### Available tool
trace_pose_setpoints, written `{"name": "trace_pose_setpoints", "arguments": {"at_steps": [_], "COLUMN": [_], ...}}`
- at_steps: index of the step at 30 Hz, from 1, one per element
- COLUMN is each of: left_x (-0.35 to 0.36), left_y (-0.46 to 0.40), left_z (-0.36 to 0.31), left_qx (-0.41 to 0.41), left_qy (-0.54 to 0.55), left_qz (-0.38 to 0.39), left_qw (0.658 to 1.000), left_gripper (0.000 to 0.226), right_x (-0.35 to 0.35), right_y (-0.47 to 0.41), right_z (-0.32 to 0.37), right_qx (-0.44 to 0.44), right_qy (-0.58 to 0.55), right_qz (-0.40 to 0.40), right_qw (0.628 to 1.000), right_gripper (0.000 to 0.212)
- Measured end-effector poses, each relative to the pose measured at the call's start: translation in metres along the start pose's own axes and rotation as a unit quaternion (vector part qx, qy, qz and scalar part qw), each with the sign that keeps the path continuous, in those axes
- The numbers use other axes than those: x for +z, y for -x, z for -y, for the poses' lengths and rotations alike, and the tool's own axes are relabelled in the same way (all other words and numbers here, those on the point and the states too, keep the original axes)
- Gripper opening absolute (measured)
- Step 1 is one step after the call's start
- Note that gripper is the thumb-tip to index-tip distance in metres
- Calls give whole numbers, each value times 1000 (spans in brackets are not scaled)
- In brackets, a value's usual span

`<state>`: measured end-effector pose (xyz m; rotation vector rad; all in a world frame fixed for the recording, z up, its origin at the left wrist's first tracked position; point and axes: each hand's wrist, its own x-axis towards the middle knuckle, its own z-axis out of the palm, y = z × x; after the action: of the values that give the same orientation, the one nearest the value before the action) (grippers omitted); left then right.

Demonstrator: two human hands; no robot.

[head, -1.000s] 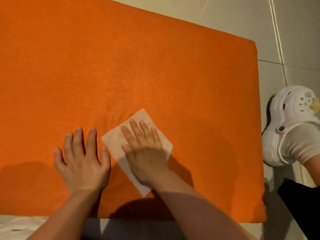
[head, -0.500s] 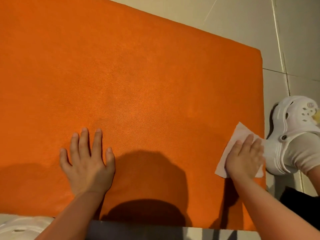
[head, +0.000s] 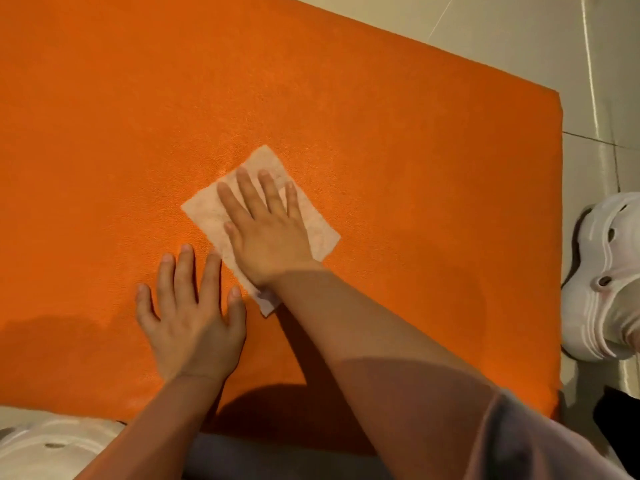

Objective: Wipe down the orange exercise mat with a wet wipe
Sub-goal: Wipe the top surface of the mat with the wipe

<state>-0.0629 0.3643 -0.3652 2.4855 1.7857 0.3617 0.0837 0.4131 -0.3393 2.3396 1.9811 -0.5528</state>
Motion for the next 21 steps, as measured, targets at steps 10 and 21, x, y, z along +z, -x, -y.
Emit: {"name": "trace_pose_setpoints", "arguments": {"at_steps": [10, 21], "left_x": [-8, -61], "left_y": [-1, 42], "left_z": [1, 28], "left_qx": [-1, -26], "left_qy": [9, 79], "left_qz": [36, 208], "left_qw": [999, 975], "left_gripper": [56, 66], "right_x": [11, 12], "right_y": [71, 97], "right_z": [-74, -53], "right_qx": [62, 153], "right_qy": [0, 42], "right_qz": [-35, -20], "right_qw": [997, 987], "right_gripper": [53, 65]}}
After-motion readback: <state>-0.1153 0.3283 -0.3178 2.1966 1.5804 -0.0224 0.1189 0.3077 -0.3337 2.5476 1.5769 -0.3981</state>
